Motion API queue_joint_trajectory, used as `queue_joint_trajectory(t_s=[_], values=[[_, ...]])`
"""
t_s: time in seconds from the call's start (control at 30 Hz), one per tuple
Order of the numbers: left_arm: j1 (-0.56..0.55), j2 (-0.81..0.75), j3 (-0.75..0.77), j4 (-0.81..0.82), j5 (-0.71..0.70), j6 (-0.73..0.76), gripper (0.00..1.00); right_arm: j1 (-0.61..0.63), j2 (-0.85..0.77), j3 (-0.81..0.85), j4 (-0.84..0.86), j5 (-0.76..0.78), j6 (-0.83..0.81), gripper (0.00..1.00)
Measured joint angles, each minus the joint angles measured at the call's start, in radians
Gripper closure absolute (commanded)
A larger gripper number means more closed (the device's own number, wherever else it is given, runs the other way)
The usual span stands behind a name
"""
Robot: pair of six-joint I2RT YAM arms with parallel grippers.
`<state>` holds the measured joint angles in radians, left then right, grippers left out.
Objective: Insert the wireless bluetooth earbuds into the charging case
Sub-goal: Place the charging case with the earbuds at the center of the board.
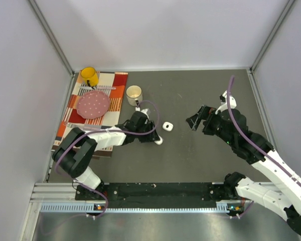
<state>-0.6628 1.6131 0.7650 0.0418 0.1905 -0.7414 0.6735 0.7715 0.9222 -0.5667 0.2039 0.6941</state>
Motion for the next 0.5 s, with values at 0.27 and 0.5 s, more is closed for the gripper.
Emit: queue_joint_trajectory(t_s=[0.27,0.5], values=[[0.001,-0.055,0.023,-0.137,-0.105,0.066,0.52,-0.001,0.011,0.000,0.000,-0.018,0.009,0.01],[0.010,-0.123,0.027,-0.235,-0.206,0.122,0.51,-0.001,0.017,0.000,0.000,-0.023,0.011,0.01]])
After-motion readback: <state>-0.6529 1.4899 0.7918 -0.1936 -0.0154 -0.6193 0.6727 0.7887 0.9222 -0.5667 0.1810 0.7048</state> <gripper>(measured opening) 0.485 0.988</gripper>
